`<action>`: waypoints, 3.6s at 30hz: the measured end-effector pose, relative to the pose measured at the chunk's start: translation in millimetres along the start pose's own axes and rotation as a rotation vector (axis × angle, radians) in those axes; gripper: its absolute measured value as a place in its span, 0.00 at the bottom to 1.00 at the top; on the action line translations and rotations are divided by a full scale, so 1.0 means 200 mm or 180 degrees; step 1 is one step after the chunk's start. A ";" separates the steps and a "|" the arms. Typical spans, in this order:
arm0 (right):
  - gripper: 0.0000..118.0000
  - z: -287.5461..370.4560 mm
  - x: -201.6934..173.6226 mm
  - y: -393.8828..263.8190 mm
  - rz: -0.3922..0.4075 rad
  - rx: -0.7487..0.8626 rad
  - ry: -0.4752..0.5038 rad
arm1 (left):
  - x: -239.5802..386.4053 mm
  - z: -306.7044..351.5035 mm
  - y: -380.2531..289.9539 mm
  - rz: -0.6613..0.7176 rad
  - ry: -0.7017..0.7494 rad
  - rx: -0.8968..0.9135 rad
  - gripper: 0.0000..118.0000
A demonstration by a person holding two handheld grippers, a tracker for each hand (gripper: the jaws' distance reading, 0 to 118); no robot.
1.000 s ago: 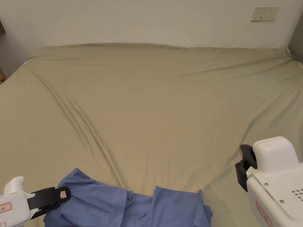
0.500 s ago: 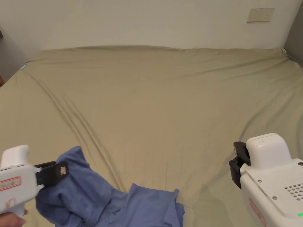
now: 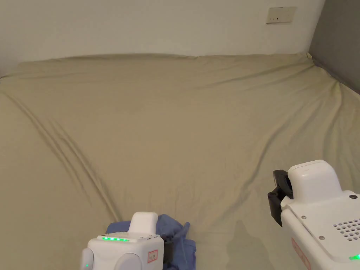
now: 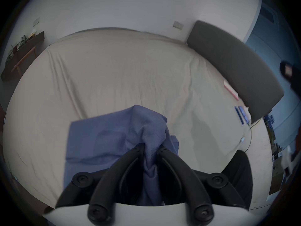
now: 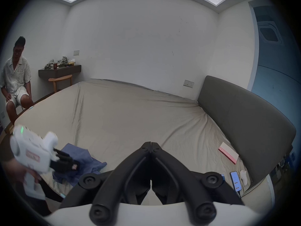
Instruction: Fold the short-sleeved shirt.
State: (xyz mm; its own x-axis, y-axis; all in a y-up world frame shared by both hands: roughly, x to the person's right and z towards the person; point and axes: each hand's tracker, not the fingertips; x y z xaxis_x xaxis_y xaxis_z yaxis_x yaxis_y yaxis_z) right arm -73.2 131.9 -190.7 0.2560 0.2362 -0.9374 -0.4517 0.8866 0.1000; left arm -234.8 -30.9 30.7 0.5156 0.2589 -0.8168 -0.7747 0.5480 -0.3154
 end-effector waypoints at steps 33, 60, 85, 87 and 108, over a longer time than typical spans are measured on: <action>0.00 0.00 -0.01 -0.03 0.0038 -0.0096 -0.0026 | 0.07 -0.14 -0.21 -0.0820 0.0527 0.0511 0.00; 0.00 -0.28 -0.35 -0.04 0.0023 -0.0232 0.0978 | -0.30 0.39 -0.33 -0.0012 0.0112 0.1125 0.00; 0.00 -0.79 -0.87 -0.66 0.0125 -0.2061 0.2032 | -1.01 -0.11 -0.11 0.1930 -0.1529 -0.0277 0.98; 0.00 -0.78 -0.86 -0.67 0.0095 -0.2015 0.2027 | -1.01 -0.22 -0.12 0.2111 -0.1780 -0.0527 0.98; 0.00 -0.35 -0.37 -0.06 0.0279 -0.0381 0.0507 | -0.77 0.16 -0.09 0.0870 -0.0533 -0.0132 0.26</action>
State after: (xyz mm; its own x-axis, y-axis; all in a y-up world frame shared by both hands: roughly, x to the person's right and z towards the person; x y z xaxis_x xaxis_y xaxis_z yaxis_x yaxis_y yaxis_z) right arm -146.6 75.6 -146.9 0.0773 0.2359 -0.9687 -0.5669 0.8096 0.1520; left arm -288.8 -54.4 178.2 0.3367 0.5211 -0.7842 -0.9053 0.4082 -0.1175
